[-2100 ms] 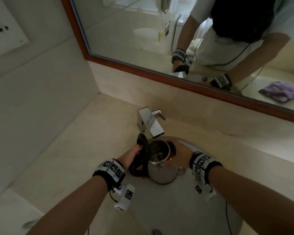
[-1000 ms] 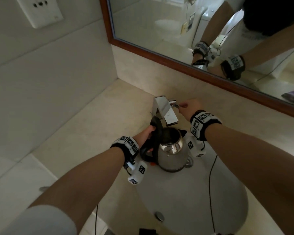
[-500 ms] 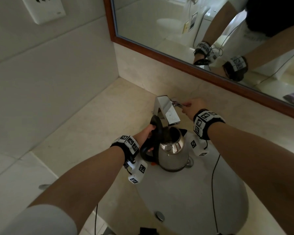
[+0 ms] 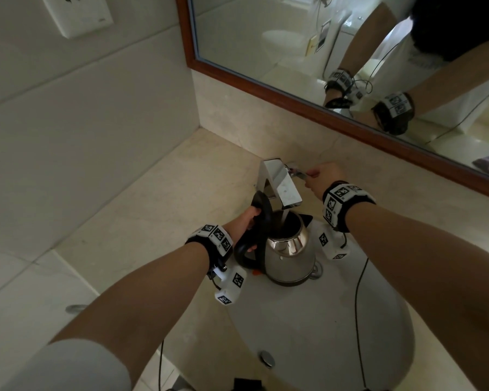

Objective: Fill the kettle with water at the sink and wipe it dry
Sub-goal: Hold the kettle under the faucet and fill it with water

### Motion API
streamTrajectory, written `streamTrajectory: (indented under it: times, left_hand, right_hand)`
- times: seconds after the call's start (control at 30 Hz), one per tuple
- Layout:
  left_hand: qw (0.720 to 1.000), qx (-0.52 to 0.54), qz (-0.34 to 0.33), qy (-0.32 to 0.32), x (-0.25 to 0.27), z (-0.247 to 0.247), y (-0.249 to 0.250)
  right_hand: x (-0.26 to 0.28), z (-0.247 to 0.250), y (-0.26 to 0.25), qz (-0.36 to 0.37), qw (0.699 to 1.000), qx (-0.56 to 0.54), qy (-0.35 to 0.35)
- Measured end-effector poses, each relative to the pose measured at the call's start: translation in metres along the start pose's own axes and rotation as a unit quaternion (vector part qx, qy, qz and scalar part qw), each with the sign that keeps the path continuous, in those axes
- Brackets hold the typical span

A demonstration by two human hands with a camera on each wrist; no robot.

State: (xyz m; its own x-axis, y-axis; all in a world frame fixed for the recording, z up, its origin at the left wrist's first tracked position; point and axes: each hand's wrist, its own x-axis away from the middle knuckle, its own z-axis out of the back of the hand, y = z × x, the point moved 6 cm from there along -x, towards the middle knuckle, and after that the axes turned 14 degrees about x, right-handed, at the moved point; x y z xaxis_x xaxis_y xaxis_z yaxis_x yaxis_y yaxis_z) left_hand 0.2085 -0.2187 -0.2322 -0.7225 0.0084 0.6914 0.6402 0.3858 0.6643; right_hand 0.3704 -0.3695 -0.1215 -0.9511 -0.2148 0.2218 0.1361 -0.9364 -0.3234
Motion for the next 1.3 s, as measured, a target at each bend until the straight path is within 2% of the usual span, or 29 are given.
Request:
streamTrajectory:
  times: [0.53,1.3]
  left_hand:
    - [1.0,0.005,0.005,-0.01,-0.0014,-0.0006,-0.0015]
    - [1.0,0.013,0.001,-0.023,-0.0043,0.0019,-0.004]
  right_hand:
    - [0.0055,-0.0013,-0.0017,-0.002,1.0,-0.026,0.004]
    - [0.0088,0.0034,-0.0069,0.014,0.999,0.031,0.005]
